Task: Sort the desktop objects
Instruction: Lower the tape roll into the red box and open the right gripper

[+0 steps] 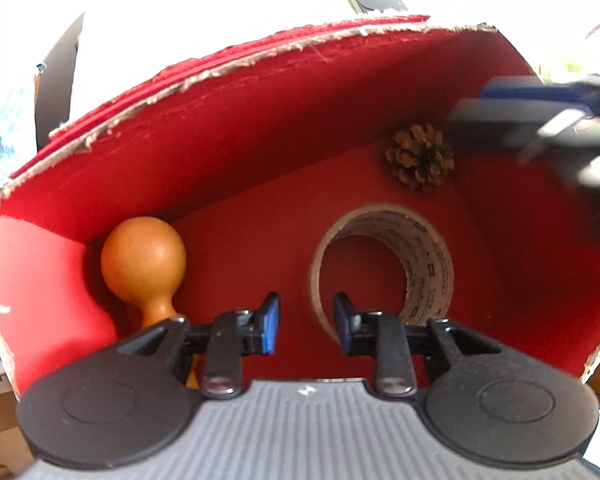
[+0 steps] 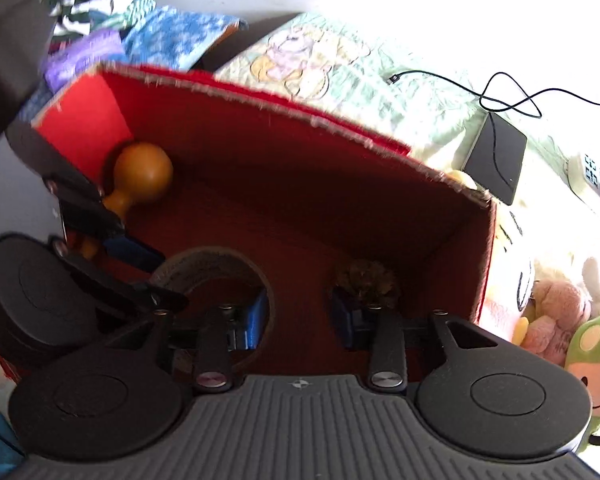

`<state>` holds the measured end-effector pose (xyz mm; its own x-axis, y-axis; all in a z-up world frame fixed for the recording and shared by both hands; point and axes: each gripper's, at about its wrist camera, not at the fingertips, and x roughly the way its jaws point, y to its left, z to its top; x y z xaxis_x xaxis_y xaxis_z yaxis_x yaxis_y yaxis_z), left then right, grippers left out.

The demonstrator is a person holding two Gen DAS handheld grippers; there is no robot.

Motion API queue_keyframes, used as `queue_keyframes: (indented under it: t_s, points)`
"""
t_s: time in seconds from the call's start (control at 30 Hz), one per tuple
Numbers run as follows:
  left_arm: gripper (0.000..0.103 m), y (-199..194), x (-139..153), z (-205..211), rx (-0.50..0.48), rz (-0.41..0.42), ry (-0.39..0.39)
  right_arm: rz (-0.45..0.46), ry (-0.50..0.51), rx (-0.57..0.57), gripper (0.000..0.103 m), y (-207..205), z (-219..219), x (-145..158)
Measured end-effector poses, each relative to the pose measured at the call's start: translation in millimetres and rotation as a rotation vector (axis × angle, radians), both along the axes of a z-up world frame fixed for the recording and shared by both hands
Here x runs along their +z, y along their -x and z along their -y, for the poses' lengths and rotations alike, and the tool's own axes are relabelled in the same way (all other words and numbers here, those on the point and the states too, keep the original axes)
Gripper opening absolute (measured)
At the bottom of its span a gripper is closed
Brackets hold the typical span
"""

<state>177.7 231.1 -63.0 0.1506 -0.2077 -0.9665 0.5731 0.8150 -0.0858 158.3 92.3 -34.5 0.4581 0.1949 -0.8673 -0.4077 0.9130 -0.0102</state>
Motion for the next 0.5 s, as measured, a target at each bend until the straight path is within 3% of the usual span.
queue_keyframes:
  t_s: [0.07, 0.17, 0.27, 0.37, 0.5]
  points:
    - [0.013, 0, -3, 6, -0.001, -0.018, -0.001, 0.035, -0.092, -0.066, 0.038, -2, 15, 15]
    - [0.009, -14, -6, 13, -0.027, -0.017, -0.016, 0.127, -0.291, -0.166, 0.038, 7, 48, 40]
    - [0.009, -10, -6, 26, -0.042, -0.034, 0.007, 0.153, -0.427, -0.263, 0.037, 19, 80, 49]
    - [0.009, -3, -7, 46, -0.081, -0.024, -0.001, 0.183, -0.472, -0.312, 0.030, 29, 98, 53]
    - [0.009, 4, -9, 69, -0.106, -0.031, 0.005, 0.222, -0.483, -0.332, 0.027, 42, 102, 54]
